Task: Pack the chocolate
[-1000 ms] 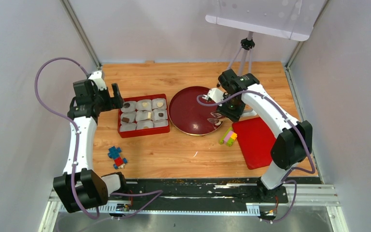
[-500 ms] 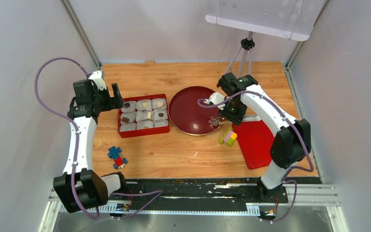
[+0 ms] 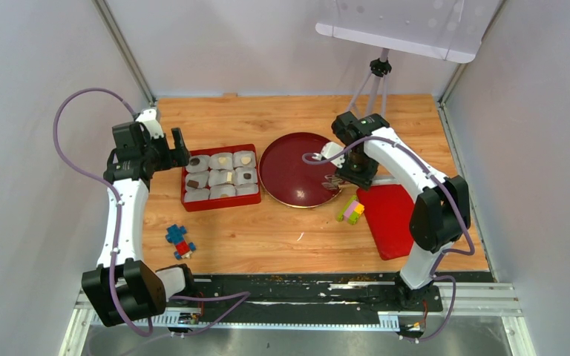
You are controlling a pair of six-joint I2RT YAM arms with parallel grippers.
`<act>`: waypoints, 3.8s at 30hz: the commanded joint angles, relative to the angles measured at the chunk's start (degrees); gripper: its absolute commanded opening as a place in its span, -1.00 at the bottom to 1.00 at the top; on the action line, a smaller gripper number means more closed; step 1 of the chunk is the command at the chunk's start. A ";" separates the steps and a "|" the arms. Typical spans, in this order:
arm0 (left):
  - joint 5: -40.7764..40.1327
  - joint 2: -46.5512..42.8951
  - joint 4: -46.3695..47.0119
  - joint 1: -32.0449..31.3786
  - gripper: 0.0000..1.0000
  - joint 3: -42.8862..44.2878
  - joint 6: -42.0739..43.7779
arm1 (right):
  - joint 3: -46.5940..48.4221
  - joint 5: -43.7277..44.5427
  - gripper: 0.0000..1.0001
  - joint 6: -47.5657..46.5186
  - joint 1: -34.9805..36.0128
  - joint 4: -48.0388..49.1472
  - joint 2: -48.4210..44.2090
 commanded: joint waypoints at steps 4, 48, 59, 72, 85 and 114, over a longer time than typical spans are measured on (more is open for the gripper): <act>0.67 -0.97 2.33 0.52 1.00 0.19 -0.68 | 1.01 4.58 -0.26 -0.21 -0.48 0.04 -0.87; -9.52 -1.44 -11.11 3.73 1.00 12.64 11.43 | 54.75 -34.10 -0.91 8.70 15.67 5.36 27.63; -8.88 -4.10 -16.62 4.50 1.00 12.16 12.23 | 60.95 -33.23 -0.90 7.81 21.30 6.70 36.51; -7.50 -5.06 -17.55 4.48 1.00 10.10 10.90 | 64.54 -29.23 -0.81 9.11 25.42 9.60 43.17; -6.91 -5.44 -16.83 4.47 1.00 7.87 9.67 | 64.64 -28.89 -0.56 10.93 26.06 12.58 44.71; -3.54 -4.06 -12.24 4.44 1.00 6.88 8.48 | 63.98 -26.94 -0.32 11.83 23.05 12.67 36.64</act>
